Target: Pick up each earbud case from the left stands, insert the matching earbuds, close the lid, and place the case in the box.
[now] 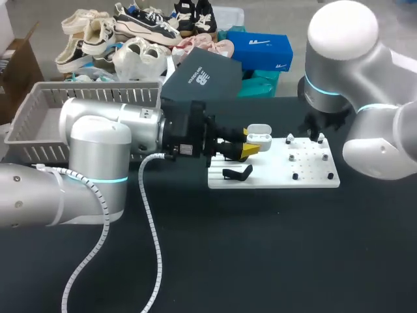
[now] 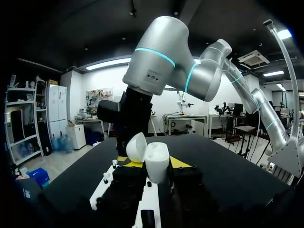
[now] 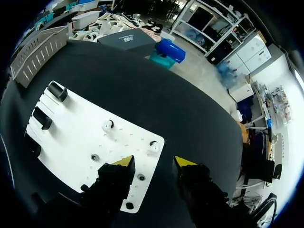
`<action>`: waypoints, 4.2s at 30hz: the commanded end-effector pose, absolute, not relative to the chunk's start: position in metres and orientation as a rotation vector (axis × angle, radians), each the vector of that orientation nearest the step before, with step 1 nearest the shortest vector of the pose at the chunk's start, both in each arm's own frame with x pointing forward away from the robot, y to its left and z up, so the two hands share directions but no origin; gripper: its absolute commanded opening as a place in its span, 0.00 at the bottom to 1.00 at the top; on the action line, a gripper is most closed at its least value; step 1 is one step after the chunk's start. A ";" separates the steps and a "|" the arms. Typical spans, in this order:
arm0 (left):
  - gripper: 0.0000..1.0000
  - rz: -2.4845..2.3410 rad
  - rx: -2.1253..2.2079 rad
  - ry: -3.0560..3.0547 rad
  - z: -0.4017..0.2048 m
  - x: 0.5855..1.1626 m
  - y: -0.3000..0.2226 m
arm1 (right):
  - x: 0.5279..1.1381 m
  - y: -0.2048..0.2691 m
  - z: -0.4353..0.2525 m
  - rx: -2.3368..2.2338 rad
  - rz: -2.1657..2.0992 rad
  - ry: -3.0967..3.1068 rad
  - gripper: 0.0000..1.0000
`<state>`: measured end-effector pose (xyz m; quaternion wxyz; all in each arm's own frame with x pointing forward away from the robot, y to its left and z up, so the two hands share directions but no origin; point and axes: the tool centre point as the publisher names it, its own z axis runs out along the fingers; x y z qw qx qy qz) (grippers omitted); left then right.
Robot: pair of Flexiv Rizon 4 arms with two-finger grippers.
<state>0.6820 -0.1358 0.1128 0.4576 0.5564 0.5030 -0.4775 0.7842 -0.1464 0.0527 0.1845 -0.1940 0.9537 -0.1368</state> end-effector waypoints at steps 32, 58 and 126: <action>0.00 -1.179 1.372 1.237 0.112 0.684 -0.136 | 0.803 -0.151 0.023 -0.532 -0.487 2.776 0.42; 0.00 -1.179 1.372 1.237 0.112 0.684 -0.136 | 0.802 -0.152 0.022 -0.535 -0.488 2.788 0.00; 0.00 -1.179 1.372 1.237 0.112 0.684 -0.136 | 0.635 -0.006 0.195 -0.806 -0.463 2.635 0.00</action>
